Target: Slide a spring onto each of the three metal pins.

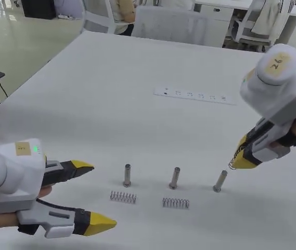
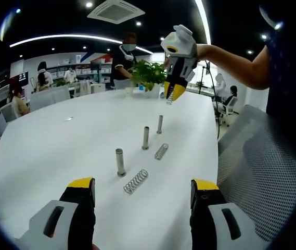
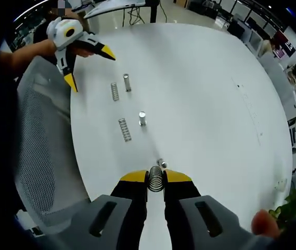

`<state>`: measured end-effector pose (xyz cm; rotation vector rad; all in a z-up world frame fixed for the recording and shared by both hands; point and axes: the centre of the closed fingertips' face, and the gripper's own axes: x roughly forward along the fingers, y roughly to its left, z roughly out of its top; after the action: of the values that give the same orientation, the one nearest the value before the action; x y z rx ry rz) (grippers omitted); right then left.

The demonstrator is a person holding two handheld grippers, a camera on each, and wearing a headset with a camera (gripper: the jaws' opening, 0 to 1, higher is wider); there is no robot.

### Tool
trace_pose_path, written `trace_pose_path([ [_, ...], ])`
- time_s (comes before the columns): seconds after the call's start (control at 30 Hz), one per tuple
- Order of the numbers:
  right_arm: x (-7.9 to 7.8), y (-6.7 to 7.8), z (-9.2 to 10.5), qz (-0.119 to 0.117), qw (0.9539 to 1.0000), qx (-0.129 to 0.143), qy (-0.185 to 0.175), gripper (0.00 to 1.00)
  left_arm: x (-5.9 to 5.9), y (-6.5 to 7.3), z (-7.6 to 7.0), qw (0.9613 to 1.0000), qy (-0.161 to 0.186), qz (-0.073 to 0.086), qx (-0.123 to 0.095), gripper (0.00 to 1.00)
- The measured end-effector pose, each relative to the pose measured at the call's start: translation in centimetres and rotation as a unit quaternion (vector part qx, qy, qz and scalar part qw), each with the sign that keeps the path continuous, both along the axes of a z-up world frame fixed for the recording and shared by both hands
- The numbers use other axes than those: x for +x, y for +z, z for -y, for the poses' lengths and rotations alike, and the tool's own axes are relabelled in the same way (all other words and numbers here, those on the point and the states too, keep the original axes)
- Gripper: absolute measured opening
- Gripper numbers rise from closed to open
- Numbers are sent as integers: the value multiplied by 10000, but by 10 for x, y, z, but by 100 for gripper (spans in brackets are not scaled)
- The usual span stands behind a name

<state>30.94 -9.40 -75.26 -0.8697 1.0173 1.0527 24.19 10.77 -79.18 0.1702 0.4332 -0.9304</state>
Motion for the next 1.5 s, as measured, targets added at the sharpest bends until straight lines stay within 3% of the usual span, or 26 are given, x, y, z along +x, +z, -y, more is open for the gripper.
trace_pose_path([
  [0.43,13,-26,5,-82,9998,-113,170,9,0,1,0,10000,16,16,33,71],
  [1.5,19,-49,1,-322,9990,-227,225,9,-2,-1,-2,10000,92,-15,17,70],
])
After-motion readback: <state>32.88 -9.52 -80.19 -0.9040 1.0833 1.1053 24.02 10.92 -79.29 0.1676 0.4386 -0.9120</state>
